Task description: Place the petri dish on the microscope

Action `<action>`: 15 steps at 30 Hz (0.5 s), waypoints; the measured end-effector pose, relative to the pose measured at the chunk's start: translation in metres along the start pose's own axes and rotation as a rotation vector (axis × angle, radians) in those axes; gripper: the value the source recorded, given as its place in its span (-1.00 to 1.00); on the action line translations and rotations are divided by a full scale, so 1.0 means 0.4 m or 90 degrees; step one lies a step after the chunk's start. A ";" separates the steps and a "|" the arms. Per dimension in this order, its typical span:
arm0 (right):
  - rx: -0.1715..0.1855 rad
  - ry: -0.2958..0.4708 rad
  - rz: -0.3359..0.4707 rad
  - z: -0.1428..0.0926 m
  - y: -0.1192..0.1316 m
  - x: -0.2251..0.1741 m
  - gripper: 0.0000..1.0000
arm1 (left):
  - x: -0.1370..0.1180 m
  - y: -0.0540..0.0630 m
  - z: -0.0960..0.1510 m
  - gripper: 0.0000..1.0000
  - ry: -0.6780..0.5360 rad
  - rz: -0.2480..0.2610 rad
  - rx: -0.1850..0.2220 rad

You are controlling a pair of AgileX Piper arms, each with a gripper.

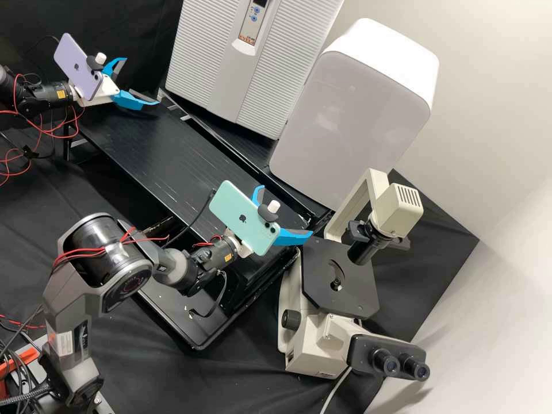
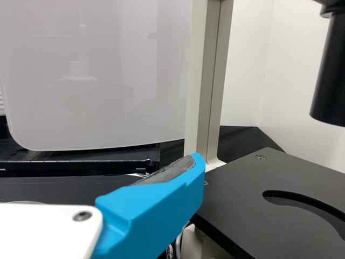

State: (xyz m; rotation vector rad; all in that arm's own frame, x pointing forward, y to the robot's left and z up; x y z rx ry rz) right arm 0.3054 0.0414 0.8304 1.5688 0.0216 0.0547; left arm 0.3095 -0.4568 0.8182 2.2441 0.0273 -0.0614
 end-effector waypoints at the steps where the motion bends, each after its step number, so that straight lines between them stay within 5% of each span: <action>1: 0.000 0.000 0.000 0.000 0.000 0.000 1.00 | 0.000 0.000 0.000 1.00 0.000 0.000 0.000; 12: -0.001 0.010 0.002 -0.005 -0.005 -0.031 1.00 | 0.000 0.000 0.000 1.00 0.000 0.000 0.000; 15: -0.017 0.041 0.004 -0.026 -0.016 -0.078 1.00 | 0.000 0.000 0.000 1.00 0.000 0.000 0.000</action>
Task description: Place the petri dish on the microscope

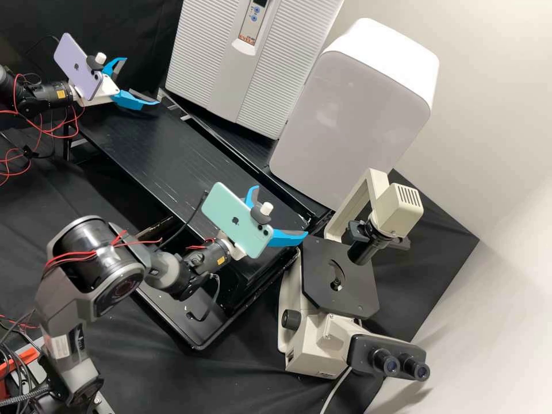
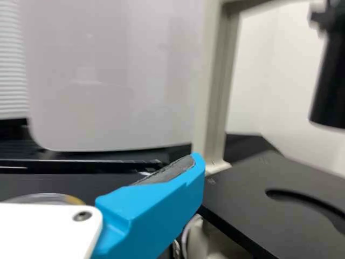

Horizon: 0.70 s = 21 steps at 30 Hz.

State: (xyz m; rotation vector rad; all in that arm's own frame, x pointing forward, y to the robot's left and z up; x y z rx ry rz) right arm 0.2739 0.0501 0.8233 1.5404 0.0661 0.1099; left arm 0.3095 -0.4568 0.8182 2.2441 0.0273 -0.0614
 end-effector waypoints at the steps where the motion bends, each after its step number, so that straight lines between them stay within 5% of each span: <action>1: -0.006 0.015 0.005 -0.009 -0.002 -0.012 1.00 | 0.000 0.000 0.000 1.00 0.000 0.000 0.000; 7: -0.017 0.072 0.003 -0.041 -0.043 -0.061 1.00 | 0.000 0.000 0.000 1.00 0.000 0.000 0.000; 21: -0.021 -0.008 -0.069 0.025 -0.145 -0.053 1.00 | 0.000 0.000 0.000 1.00 0.000 0.000 0.000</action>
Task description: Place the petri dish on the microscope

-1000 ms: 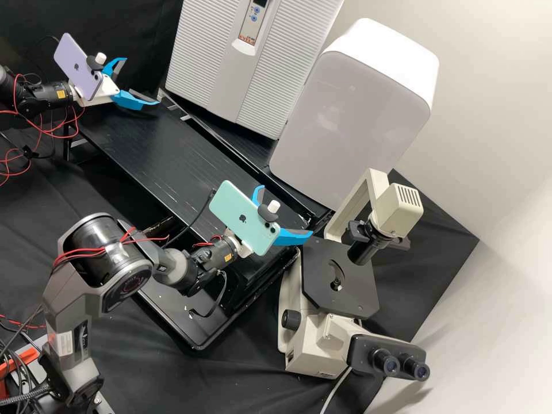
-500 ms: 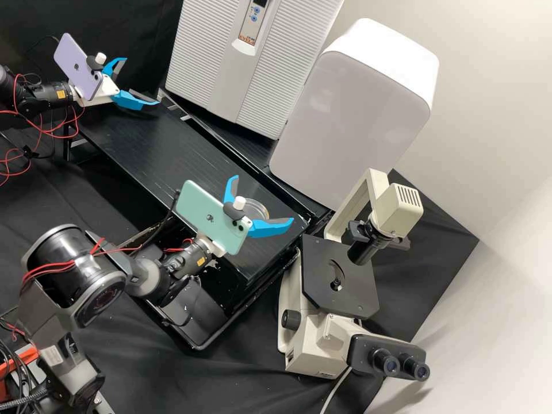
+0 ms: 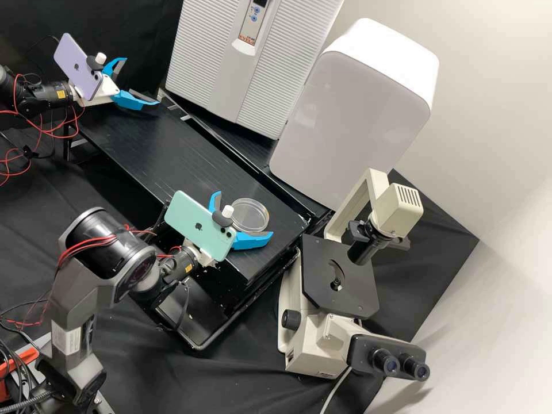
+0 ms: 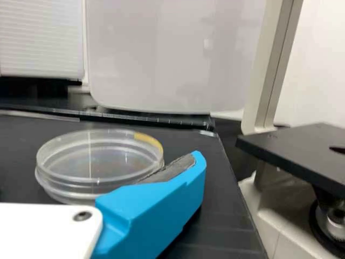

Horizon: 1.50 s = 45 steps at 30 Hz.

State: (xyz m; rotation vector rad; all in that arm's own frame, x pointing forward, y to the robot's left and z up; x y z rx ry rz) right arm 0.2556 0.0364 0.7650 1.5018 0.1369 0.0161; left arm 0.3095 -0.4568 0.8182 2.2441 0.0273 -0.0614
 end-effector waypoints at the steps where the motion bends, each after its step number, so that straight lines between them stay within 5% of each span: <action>1: 0.000 0.002 0.002 0.001 -0.002 0.001 1.00 | 0.000 0.000 0.000 1.00 0.000 0.000 0.000; 4: 0.000 0.002 0.006 0.006 -0.006 0.003 1.00 | 0.000 0.000 0.000 1.00 0.000 0.000 0.000; 5: 0.004 0.005 0.010 0.006 -0.006 0.003 -1.00 | 0.000 0.000 0.000 1.00 0.000 0.000 0.000; 11: 0.036 -0.004 0.012 0.018 -0.007 0.016 -1.00 | 0.000 0.000 0.000 1.00 0.000 0.000 0.000; 27: 0.036 -0.004 0.019 0.021 -0.001 0.031 -1.00 | 0.000 0.000 0.000 1.00 0.000 0.000 0.000; 32: 0.022 -0.005 0.013 0.019 0.001 0.031 -1.00 | 0.000 0.000 0.000 1.00 0.000 0.000 0.000; 37: -0.016 -0.006 0.013 0.016 0.004 0.031 -1.00 | 0.000 0.000 0.000 1.00 0.000 0.000 0.000; 45: -0.027 -0.001 0.008 0.018 0.007 0.032 -1.00 | 0.000 0.000 0.000 1.00 0.000 0.000 0.000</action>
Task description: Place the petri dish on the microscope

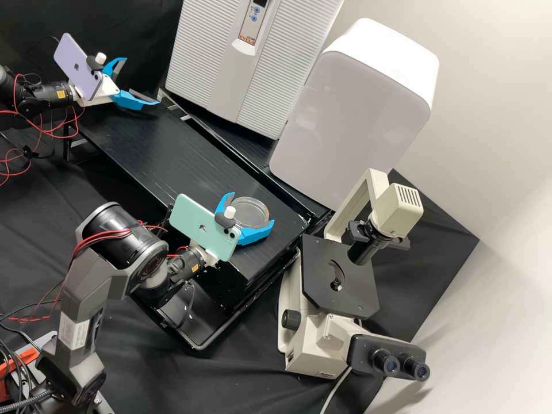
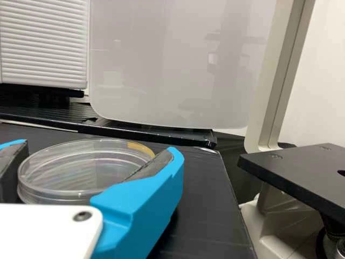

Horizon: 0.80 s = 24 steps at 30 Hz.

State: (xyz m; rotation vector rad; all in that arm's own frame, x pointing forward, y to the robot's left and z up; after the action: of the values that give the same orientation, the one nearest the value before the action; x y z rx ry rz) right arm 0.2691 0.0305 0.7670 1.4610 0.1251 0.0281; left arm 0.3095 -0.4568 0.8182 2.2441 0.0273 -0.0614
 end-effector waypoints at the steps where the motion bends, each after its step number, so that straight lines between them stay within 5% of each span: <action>1: -0.002 -0.001 -0.003 0.003 0.001 0.000 -1.00 | 0.000 0.000 0.000 1.00 0.000 0.000 0.000; 11: 0.020 0.002 -0.015 0.019 0.022 0.002 -1.00 | 0.000 0.000 0.000 1.00 0.000 0.000 0.000; 24: 0.066 -0.044 0.095 0.072 0.172 -0.067 -1.00 | 0.000 0.000 0.000 1.00 0.000 0.000 0.000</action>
State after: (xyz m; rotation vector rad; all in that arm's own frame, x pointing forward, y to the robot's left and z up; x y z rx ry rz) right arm 0.2495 0.0072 0.8402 1.5714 -0.0405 0.0939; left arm 0.3095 -0.4568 0.8182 2.2441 0.0273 -0.0614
